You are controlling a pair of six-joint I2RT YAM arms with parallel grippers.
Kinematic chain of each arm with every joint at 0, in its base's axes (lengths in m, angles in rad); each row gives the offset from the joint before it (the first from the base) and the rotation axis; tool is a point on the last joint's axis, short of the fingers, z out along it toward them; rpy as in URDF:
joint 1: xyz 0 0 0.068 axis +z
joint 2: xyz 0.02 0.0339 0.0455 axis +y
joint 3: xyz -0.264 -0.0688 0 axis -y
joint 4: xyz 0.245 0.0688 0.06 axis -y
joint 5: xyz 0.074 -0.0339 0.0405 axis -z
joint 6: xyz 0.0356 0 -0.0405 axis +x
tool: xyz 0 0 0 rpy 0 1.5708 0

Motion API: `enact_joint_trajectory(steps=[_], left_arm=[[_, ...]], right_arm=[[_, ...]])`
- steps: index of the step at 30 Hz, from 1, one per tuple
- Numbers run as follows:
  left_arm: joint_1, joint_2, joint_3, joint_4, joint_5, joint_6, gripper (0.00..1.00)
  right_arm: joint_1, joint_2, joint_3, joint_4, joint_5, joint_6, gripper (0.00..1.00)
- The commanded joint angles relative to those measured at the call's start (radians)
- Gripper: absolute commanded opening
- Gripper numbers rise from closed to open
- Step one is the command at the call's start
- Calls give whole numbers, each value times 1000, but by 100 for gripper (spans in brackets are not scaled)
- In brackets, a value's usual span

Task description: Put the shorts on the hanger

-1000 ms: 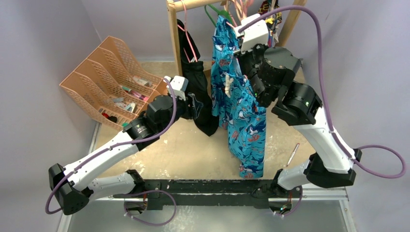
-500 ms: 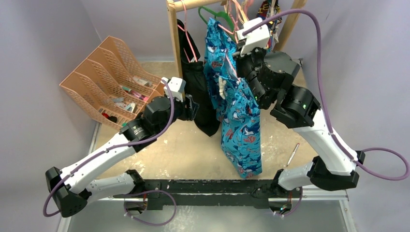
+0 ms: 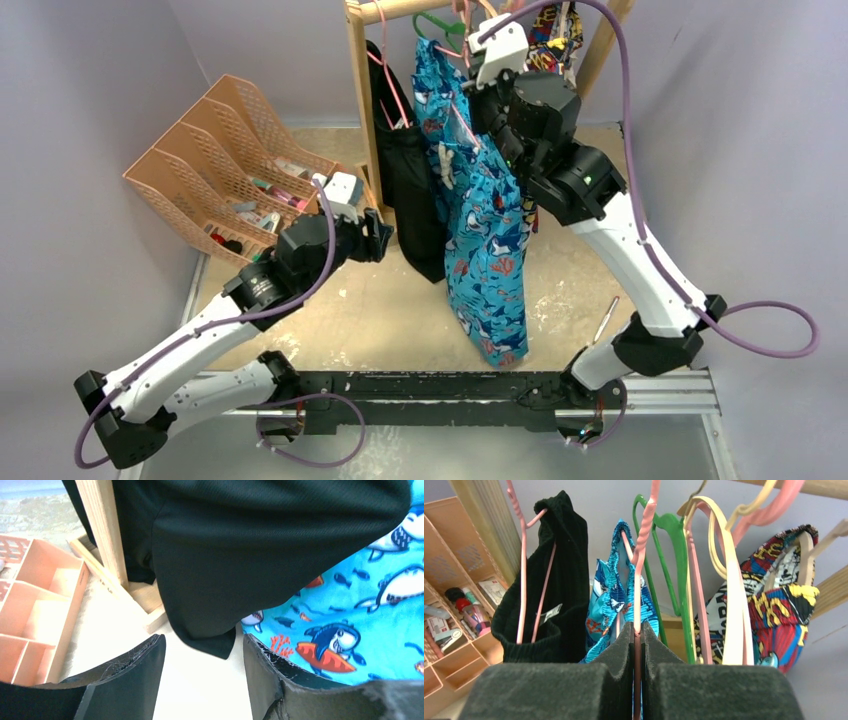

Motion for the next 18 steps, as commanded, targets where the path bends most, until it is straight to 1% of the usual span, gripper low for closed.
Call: enact_joint_trajectory(steps=[1, 6, 11, 18], left_arm=[[3, -60, -41, -17, -17, 33, 59], [3, -101, -91, -8, -41, 42, 61], [3, -111, -87, -26, -44, 57, 61], [4, -138, -63, -44, -78, 66, 61]], right_arm=[[-17, 34, 100, 179, -45, -53, 0], [-26, 77, 150, 272, -54, -94, 0], [-40, 146, 218, 268, -45, -123, 0], [-78, 205, 249, 270, -101, -103, 0]])
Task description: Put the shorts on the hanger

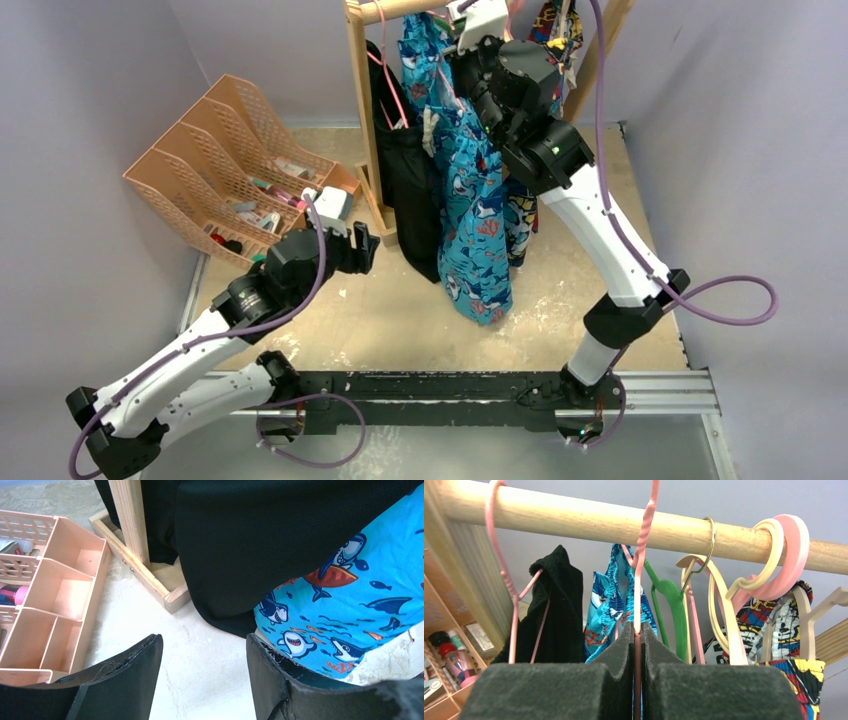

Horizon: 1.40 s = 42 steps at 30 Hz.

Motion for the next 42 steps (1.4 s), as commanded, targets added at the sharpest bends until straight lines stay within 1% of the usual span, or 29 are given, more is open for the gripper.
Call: enact_joint_trajectory(steps=[1, 6, 14, 19, 25, 26, 27, 29, 32, 33, 34, 35, 39, 42], left_arm=[[3, -29, 35, 10, -38, 15, 61], [3, -32, 69, -20, -29, 9, 61], [3, -39, 97, -36, -25, 6, 61], [3, -46, 95, -41, -47, -13, 61], [3, -50, 107, -41, -42, -28, 61], [3, -51, 109, -41, -41, -29, 61], [3, -49, 114, -44, -42, -25, 61], [3, -45, 132, -57, -63, -15, 61], [3, -35, 178, -98, -120, -10, 62], [3, -31, 195, -114, -139, -14, 63], [3, -28, 209, -125, -154, -20, 63], [3, -26, 225, -137, -167, -31, 64], [3, -14, 292, -163, -176, -75, 67], [3, 2, 349, -190, -171, -110, 70]], right_arm=[[-21, 19, 63, 110, -37, -9, 0], [-25, 41, 38, 103, -55, 14, 0], [-30, 28, -67, 121, -93, 73, 0], [-30, 10, -116, 124, -119, 108, 0], [-30, -39, -182, 148, -109, 132, 0], [-30, -44, -187, 150, -104, 136, 2], [-30, -49, -188, 149, -96, 141, 8], [-30, -59, -184, 136, -84, 149, 23], [-30, -85, -175, 66, -95, 188, 47], [-30, -101, -183, 47, -93, 204, 53], [-30, -122, -202, 40, -91, 222, 62], [-30, -145, -225, 33, -98, 243, 68], [-30, -262, -341, 7, -146, 321, 79], [-30, -387, -426, -23, -177, 378, 86]])
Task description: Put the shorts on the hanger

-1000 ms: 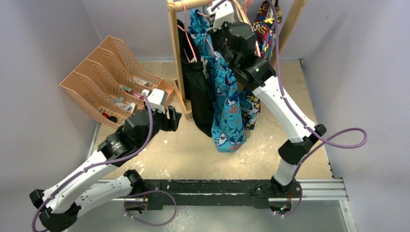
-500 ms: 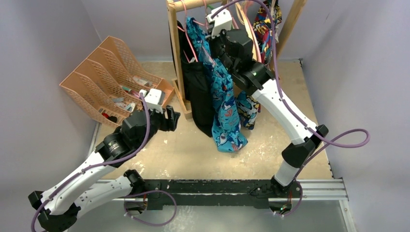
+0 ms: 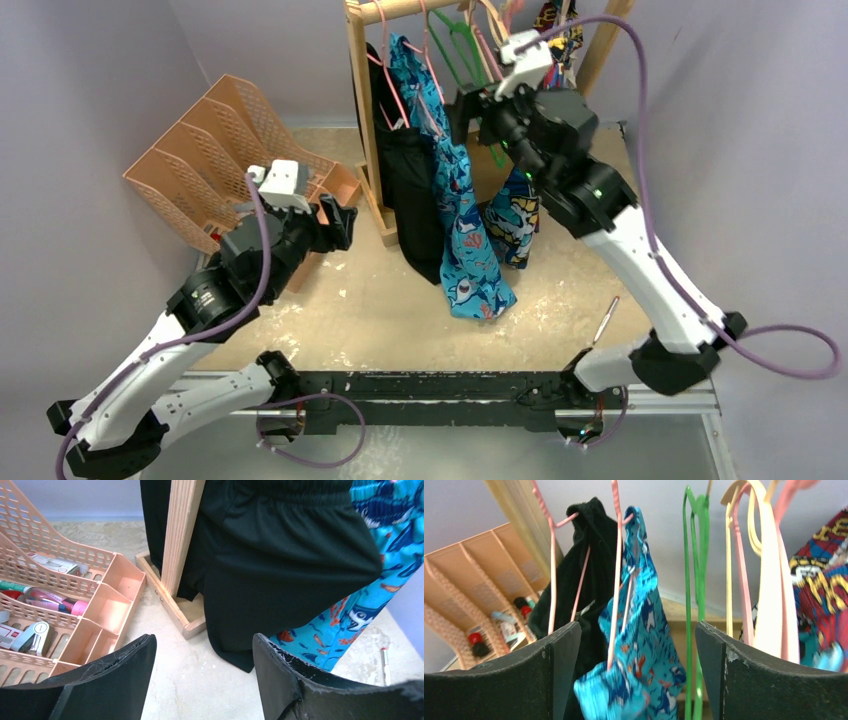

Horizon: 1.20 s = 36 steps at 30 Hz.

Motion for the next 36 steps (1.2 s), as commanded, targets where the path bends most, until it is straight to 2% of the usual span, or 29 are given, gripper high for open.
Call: enact_joint_trajectory(steps=[1, 2, 3, 9, 18, 24, 36], left_arm=[[3, 19, 109, -34, -24, -67, 71], [3, 23, 121, -39, -20, -78, 71], [3, 23, 130, -39, -21, -89, 71], [3, -2, 155, -45, -57, -164, 71], [3, -62, 182, -19, 33, -168, 72], [3, -110, 102, 11, 51, -207, 72], [3, -142, -11, -8, 38, -217, 72]], right_arm=[[-5, -184, -98, -38, -61, 120, 89], [-4, -221, -122, -54, -73, 132, 97], [-5, -254, -145, -73, -84, 144, 99], [-5, -445, -266, -194, -156, 205, 99], [-5, -668, -415, -243, -243, 341, 99], [-5, -754, -537, -239, -201, 459, 99], [-5, -817, -651, -229, -192, 521, 99]])
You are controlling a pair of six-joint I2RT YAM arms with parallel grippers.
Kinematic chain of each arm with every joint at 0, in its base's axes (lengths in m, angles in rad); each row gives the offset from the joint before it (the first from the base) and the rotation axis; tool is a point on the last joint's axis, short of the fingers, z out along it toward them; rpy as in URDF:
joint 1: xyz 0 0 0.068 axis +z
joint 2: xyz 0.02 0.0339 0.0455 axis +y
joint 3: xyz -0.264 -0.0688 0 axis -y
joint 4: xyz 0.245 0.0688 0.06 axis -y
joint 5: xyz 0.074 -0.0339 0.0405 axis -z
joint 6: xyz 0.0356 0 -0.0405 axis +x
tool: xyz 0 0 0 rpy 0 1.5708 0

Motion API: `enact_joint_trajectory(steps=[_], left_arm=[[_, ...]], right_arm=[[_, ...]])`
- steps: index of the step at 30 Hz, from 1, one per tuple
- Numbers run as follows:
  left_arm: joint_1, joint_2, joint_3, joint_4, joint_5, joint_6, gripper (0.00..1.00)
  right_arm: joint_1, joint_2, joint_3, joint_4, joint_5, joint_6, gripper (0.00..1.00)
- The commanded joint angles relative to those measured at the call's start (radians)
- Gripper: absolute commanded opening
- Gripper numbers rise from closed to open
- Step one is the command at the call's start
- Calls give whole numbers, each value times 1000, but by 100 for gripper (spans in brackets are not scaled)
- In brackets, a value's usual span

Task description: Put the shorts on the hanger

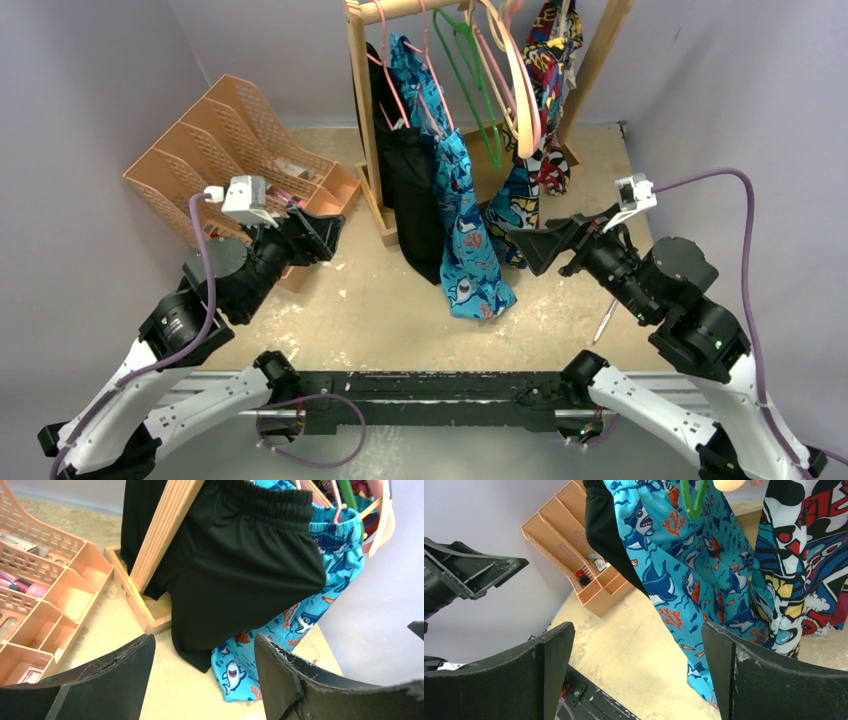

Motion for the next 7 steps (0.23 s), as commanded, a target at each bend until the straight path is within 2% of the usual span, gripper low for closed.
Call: enact_joint_trajectory(steps=[1, 7], left_arm=[[3, -13, -7, 27, 5, -9, 72], [3, -12, -9, 27, -1, 15, 72]], right_arm=[[-5, 0, 1, 32, 5, 35, 99], [-5, 6, 33, 17, 17, 36, 99]])
